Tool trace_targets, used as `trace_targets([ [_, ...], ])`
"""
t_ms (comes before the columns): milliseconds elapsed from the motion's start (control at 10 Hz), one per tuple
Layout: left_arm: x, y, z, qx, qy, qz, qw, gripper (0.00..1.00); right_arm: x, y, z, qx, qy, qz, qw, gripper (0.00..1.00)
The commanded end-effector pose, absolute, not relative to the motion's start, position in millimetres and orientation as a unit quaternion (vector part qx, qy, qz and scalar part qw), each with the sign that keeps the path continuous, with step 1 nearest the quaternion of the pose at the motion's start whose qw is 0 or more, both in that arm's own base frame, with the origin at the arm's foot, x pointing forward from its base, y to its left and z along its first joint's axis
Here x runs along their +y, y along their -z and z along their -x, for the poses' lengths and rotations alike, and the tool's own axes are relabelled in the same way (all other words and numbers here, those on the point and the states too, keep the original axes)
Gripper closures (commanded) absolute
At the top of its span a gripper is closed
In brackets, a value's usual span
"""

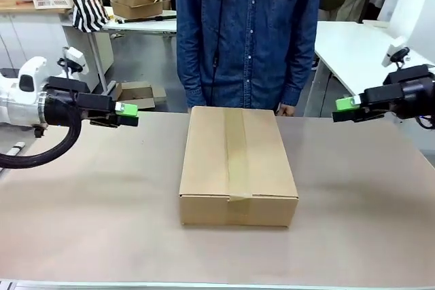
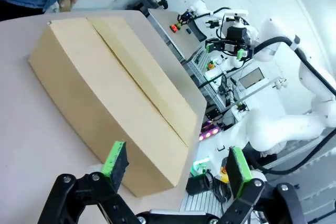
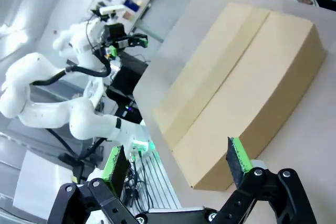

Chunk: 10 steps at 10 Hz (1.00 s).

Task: Pack the gift set into the box.
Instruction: Press and hold the closed box until the human finishes sealing it.

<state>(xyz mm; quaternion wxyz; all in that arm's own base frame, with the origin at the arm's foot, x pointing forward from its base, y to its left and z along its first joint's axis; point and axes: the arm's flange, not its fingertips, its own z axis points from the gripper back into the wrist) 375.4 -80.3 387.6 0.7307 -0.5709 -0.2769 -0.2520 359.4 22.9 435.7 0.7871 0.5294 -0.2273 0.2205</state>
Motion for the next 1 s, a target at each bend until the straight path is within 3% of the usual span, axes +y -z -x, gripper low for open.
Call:
trace_targets([
  [0,-103.5,-389.6,-368.3,-0.255,0.285,0.547,0.744,0.0,61.1,-452.3,-356.2,-0.228,-0.249,-0.514,0.789,0.0],
  [900,-103.5,-389.6,-368.3,-0.255,0.285,0.547,0.744,0.0,61.1,-452.3,-356.2,-0.228,-0.249,-0.514,0.789,0.0],
])
